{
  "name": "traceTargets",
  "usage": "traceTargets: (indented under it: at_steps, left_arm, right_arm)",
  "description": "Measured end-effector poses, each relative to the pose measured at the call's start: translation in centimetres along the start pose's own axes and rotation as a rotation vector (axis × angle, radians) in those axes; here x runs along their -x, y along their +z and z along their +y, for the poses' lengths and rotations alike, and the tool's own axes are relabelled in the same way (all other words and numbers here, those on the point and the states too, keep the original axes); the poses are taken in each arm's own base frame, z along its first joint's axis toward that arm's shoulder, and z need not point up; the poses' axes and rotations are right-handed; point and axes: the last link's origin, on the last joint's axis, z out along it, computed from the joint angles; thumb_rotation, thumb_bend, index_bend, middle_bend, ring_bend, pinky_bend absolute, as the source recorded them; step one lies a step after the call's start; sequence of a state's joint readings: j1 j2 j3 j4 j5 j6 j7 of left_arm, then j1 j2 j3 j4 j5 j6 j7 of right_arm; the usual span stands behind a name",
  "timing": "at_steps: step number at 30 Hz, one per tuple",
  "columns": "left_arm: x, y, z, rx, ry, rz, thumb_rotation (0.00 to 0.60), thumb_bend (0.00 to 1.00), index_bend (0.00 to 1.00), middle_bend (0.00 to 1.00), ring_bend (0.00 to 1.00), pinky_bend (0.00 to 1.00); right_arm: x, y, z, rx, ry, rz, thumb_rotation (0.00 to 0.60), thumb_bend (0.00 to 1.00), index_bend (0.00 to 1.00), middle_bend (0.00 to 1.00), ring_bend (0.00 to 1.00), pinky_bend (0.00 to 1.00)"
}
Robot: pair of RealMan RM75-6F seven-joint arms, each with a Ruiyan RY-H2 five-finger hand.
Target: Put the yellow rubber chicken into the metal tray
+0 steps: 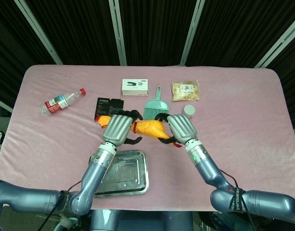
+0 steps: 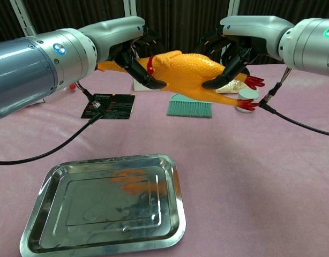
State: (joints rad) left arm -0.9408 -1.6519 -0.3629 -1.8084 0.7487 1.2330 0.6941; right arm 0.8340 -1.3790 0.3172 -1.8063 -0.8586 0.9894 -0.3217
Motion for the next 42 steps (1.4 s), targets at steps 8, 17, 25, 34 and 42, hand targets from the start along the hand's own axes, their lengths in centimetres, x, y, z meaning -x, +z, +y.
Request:
traceTargets:
  at_steps: [8,17,25,34,42]
  left_arm:
    - [0.5,0.3,0.3,0.002,-0.024,-0.003,0.543,0.36,0.32,0.23,0.24,0.24]
    - [1.5,0.6,0.3,-0.005,-0.025,-0.019,0.540,0.31,0.19,0.18,0.22,0.24]
    - [1.6,0.7,0.3,-0.003,-0.044,-0.027,0.539,0.29,0.22,0.18,0.22,0.24]
    - [1.9,0.7,0.7,0.010,-0.075,-0.043,0.544,0.39,0.34,0.20,0.22,0.24]
    - [1.9,0.7,1.0,0.014,-0.078,-0.024,0.600,0.54,0.45,0.24,0.22,0.24]
  right_arm:
    - [0.0,-0.4,0.3,0.002,-0.002,-0.008,0.600,0.45,0.98,0.77,0.72,0.76]
    - [0.0,-0.8,0.3,-0.006,0.006,-0.017,0.600,0.45,0.98,0.78,0.72,0.76]
    - [-0.1,-1.0,0.1,-0.017,0.002,-0.018,0.600,0.45,0.98,0.78,0.72,0.76]
    - [-0.1,-1.1,0.0,-0.020,0.008,-0.021,0.600,0.46,0.98,0.78,0.72,0.76]
    - [-0.4,-1.1,-0.2,-0.018,0.031,-0.022,0.600,0.45,0.99,0.78,0.72,0.77]
